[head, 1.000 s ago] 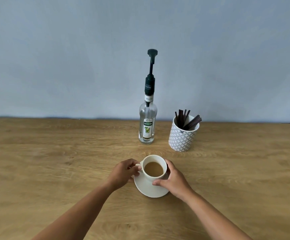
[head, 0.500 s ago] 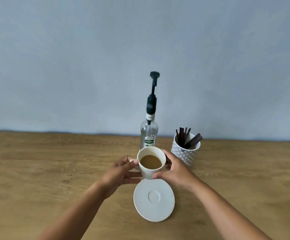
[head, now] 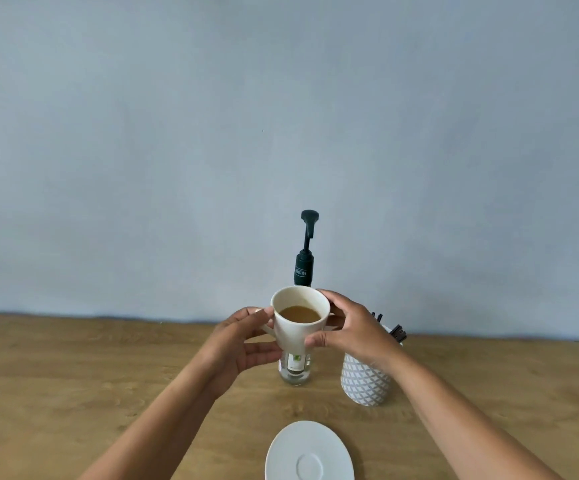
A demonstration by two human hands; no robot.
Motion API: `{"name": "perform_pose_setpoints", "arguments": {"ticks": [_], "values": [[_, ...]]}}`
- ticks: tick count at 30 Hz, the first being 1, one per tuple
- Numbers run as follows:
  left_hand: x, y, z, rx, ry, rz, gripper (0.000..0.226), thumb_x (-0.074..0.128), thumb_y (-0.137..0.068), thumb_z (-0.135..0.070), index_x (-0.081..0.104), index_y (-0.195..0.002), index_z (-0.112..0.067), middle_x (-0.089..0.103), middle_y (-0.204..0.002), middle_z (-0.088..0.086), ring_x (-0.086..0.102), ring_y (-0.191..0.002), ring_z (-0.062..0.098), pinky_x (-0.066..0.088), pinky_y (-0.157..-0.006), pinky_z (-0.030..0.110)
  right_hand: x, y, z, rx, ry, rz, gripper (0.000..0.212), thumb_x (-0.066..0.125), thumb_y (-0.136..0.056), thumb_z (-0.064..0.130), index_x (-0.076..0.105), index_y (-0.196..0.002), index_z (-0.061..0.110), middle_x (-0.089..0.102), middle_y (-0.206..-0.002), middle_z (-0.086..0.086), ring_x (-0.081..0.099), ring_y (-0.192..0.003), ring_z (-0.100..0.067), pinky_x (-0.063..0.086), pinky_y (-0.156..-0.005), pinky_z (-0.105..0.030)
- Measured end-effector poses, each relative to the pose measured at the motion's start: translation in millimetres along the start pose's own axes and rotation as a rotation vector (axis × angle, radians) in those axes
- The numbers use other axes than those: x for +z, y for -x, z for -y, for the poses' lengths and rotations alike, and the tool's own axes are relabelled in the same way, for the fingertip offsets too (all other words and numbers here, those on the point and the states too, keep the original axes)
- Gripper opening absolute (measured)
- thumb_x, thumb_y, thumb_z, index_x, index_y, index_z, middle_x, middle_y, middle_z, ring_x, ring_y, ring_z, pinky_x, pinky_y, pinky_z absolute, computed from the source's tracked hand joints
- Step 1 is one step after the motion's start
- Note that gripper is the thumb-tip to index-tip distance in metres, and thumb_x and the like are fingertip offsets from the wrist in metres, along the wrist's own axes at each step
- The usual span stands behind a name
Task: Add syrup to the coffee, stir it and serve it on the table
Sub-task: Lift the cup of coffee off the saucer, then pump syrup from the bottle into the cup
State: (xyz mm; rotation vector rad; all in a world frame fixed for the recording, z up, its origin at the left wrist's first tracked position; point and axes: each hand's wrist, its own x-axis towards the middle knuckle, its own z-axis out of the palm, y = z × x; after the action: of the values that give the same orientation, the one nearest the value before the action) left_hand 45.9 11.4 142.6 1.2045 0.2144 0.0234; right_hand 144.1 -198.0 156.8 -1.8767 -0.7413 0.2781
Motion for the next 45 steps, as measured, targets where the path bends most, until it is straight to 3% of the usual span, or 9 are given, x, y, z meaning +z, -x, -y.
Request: {"name": "perform_pose_setpoints", "arguments": {"ticks": [5,12,17,23,26,28,31,35,45], "values": [[7,-11,-19,0.032,0.006,-0.014,0.029,0.077,-0.075,-0.034,0.067,-0.091,-0.012,0.075,-0.083,0.011,0.074,-0.079,0.038,0.063,-0.068,0.039,-12,-15,11,-0.035,-0.017,-0.017,0.077,0.093,-0.055,0.031,0.059,-0.124,0.035,0.072,-0.113,0.011,0.066,-0.107,-0.007,0.054,-0.093,-0.038],[13,-18,-29,0.058,0.003,-0.018,0.028,0.08,-0.071,-0.036,0.068,-0.084,-0.014,0.076,-0.079,0.01,0.074,-0.077,0.036,0.064,-0.069,0.04,-24,-26,17,-0.039,0.001,0.01,0.069,0.092,-0.061,0.029,0.059,-0.122,0.037,0.072,-0.111,0.016,0.067,-0.104,-0.004,0.053,-0.08,-0.015],[17,-20,-33,0.069,0.01,-0.028,0.035,0.08,-0.068,-0.035,0.067,-0.09,-0.011,0.076,-0.077,0.009,0.075,-0.076,0.035,0.064,-0.068,0.039,-51,-32,38,-0.016,0.048,-0.008,0.084,0.079,-0.061,0.06,0.054,-0.134,0.026,0.068,-0.118,0.012,0.067,-0.103,-0.002,0.05,-0.079,-0.018],[18,-22,-36,0.082,0.02,-0.035,0.026,0.079,-0.072,-0.034,0.07,-0.083,-0.012,0.076,-0.08,0.011,0.075,-0.078,0.036,0.063,-0.065,0.038,-79,-78,92,-0.04,0.088,-0.273,0.047,0.053,-0.08,0.073,0.066,-0.098,0.032,0.072,-0.104,0.006,0.07,-0.089,-0.006,0.052,-0.078,-0.031],[18,-23,-37,0.09,0.017,-0.044,0.03,0.078,-0.075,-0.035,0.07,-0.09,-0.01,0.077,-0.082,0.012,0.075,-0.081,0.037,0.063,-0.066,0.038,-72,-114,110,-0.011,0.196,-0.203,0.076,0.049,-0.084,0.07,0.063,-0.111,0.001,0.063,-0.12,-0.024,0.065,-0.099,-0.034,0.051,-0.094,-0.047],[19,-23,-38,0.094,0.019,-0.046,0.035,0.079,-0.073,-0.036,0.07,-0.094,-0.009,0.077,-0.083,0.012,0.075,-0.082,0.037,0.062,-0.066,0.038,-62,-134,119,0.019,0.272,-0.108,0.087,0.048,-0.084,0.07,0.054,-0.114,-0.012,0.059,-0.119,-0.031,0.058,-0.086,-0.034,0.046,-0.083,-0.039],[19,-24,-39,0.096,0.028,-0.045,0.039,0.08,-0.069,-0.038,0.071,-0.095,-0.009,0.078,-0.083,0.012,0.076,-0.081,0.037,0.062,-0.066,0.038,-50,-156,124,0.115,0.374,0.011,0.072,0.047,-0.084,0.072,0.058,-0.091,0.001,0.063,-0.086,-0.009,0.053,-0.083,-0.022,0.041,-0.073,-0.03],[19,-26,-42,0.098,0.032,-0.045,0.04,0.08,-0.07,-0.038,0.07,-0.097,-0.009,0.078,-0.082,0.01,0.076,-0.081,0.037,0.063,-0.066,0.038,-41,-172,125,0.165,0.45,0.076,0.095,0.047,-0.079,0.077,0.055,-0.124,-0.006,0.063,-0.112,-0.02,0.06,-0.105,-0.031,0.041,-0.101,-0.04],[23,-31,-47,0.085,0.041,-0.031,0.041,0.079,-0.071,-0.038,0.069,-0.1,-0.01,0.077,-0.084,0.012,0.075,-0.081,0.038,0.063,-0.066,0.038,-24,-176,119,0.157,0.535,0.096,0.076,0.053,-0.082,0.07,0.059,-0.122,0.006,0.073,-0.097,-0.007,0.069,-0.088,-0.022,0.048,-0.082,-0.036]]}}
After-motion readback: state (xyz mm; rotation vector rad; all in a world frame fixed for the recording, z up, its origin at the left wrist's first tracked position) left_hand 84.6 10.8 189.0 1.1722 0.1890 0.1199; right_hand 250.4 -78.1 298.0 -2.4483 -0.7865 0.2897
